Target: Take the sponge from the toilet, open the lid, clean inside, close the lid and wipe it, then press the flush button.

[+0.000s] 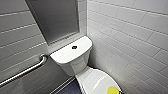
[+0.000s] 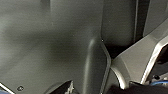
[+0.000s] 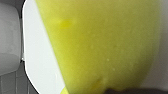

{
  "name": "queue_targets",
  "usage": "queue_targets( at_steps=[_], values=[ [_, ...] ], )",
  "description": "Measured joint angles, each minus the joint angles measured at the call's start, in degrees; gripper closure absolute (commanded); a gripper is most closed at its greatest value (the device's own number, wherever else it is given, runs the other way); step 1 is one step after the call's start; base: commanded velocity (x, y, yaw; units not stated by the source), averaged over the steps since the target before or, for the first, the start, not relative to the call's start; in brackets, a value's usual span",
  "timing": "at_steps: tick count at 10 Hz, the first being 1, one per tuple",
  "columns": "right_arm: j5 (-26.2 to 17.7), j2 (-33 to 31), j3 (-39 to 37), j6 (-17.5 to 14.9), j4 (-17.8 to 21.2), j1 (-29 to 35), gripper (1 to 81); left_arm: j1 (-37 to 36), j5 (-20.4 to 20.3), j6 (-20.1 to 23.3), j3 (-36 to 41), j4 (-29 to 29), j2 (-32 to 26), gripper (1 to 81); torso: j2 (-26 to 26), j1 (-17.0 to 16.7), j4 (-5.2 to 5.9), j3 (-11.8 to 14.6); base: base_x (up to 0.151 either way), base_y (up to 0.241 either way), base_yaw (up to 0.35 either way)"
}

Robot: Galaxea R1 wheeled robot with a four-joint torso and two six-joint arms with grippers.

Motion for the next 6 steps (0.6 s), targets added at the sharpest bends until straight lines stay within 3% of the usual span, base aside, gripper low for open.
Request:
queue_targets(
  at_steps=[3, 6],
  values=[
    [4.1, -4.6, 3.9, 0.2, -3.2, -6.9, 81.1, 0.0, -0.2, 0.0, 0.0, 0.0, 0.0, 1.0, 0.0, 0.0, 0.00, 0.0, 0.000, 0.000, 0.000],
    [9.0, -10.8, 9.3, 0.6, -3.0, -13.8, 81.1, 0.0, -0.2, 0.0, 0.0, 0.0, -0.1, 1.0, 0.0, 0.0, 0.00, 0.0, 0.000, 0.000, 0.000]
  ],
)
